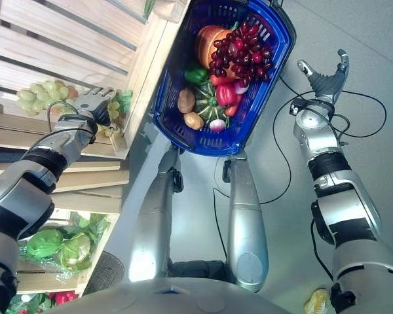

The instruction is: Pick up fruits and vegetables into the basket

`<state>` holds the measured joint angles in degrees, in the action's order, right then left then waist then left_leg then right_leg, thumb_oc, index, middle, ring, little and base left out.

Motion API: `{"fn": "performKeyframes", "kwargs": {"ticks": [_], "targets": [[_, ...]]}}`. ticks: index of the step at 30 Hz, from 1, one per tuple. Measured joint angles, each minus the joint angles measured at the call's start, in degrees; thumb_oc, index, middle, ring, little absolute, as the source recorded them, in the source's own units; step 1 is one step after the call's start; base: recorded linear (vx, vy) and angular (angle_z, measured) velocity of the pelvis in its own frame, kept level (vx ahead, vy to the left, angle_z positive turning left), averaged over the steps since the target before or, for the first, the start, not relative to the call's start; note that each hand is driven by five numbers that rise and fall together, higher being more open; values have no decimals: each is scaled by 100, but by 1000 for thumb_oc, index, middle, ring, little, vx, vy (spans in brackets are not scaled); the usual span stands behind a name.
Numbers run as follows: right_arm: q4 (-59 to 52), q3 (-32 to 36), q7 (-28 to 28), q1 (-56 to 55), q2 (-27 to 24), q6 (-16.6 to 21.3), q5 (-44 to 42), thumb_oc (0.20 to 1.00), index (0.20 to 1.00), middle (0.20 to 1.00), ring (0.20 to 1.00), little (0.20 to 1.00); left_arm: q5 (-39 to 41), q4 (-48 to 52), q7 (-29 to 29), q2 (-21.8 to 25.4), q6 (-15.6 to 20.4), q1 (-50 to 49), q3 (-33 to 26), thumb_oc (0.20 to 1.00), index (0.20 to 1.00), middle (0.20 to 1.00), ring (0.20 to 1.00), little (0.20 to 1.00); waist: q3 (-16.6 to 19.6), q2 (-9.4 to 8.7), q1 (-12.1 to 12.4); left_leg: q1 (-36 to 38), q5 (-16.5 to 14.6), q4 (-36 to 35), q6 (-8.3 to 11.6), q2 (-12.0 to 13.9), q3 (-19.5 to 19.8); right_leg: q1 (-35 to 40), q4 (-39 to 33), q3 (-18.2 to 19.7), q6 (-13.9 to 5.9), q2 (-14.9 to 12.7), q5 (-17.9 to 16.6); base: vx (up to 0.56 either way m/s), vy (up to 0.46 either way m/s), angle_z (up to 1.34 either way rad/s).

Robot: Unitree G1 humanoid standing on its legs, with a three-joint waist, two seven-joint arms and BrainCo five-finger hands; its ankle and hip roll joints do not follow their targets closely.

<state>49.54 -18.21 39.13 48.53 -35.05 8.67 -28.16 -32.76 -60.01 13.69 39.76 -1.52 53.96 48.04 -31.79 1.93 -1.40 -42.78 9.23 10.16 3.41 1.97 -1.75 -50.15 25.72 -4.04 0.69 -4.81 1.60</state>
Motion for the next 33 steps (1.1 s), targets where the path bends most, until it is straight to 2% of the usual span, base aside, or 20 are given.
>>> {"fn": "performKeyframes", "kwargs": {"ticks": [9, 10, 11, 13, 14, 17, 33], "targets": [[192, -15, -96, 373, 0, 194, -5, 1000, 1000, 1000, 1000, 1000, -774, -14, -14, -159, -306, 44, 34, 1000, 1000, 1000, 1000, 1000, 16, 25, 16, -208, -35, 145, 43, 25, 83, -157, 85, -72, 13, 9, 9, -3, -12, 2], [191, -15, -96, 392, -1, 194, -5, 1000, 1000, 1000, 1000, 1000, -782, -14, -55, -166, -328, 57, 58, 862, 862, 862, 862, 862, 16, 25, 12, -209, -37, 146, 45, 27, 84, -157, 85, -75, 13, 10, 8, 0, 0, 0], [190, -14, -95, 398, -1, 194, -5, 1000, 1000, 1000, 1000, 1000, -783, -14, -68, -168, -332, 61, 62, 780, 780, 780, 780, 780, 16, 25, 11, -209, -38, 146, 46, 29, 83, -157, 85, -75, 13, 11, 8, 0, 0, 0], [176, -20, -93, 414, -1, 193, -3, 1000, 1000, 1000, 1000, 1000, -790, -44, -288, -218, -428, 142, 81, 357, 357, 357, 357, 357, 17, 24, -2, -220, -42, 151, 49, 41, 83, -157, 78, -85, 12, 19, 8, 0, 0, 0], [173, -21, -93, 416, -1, 193, -2, 1000, 1000, 1000, 1000, 1000, -790, -56, -326, -233, -470, 188, 98, 200, 200, 200, 200, 200, 17, 24, -9, -230, -40, 157, 47, 45, 84, -158, 72, -97, 12, 21, 8, 0, 0, 0], [168, -24, -73, 419, -1, 191, 1, 1000, 1000, 1000, 1000, 1000, -783, -165, -530, -286, -513, 394, 116, 200, 200, 200, 200, 200, 20, 29, -26, -252, -28, 179, 50, 69, 89, -157, 43, -107, 11, 45, 6, 1, 4, -2], [115, -29, -53, 420, 6, 188, 5, 1000, 1000, 1000, 1000, 1000, -728, -387, -845, -377, -619, 450, 153, 200, 200, 200, 200, 200, 25, 38, -164, -178, -40, 225, 48, 73, 109, -33, 28, -120, 40, 51, -12, 0, 0, 0]]}}
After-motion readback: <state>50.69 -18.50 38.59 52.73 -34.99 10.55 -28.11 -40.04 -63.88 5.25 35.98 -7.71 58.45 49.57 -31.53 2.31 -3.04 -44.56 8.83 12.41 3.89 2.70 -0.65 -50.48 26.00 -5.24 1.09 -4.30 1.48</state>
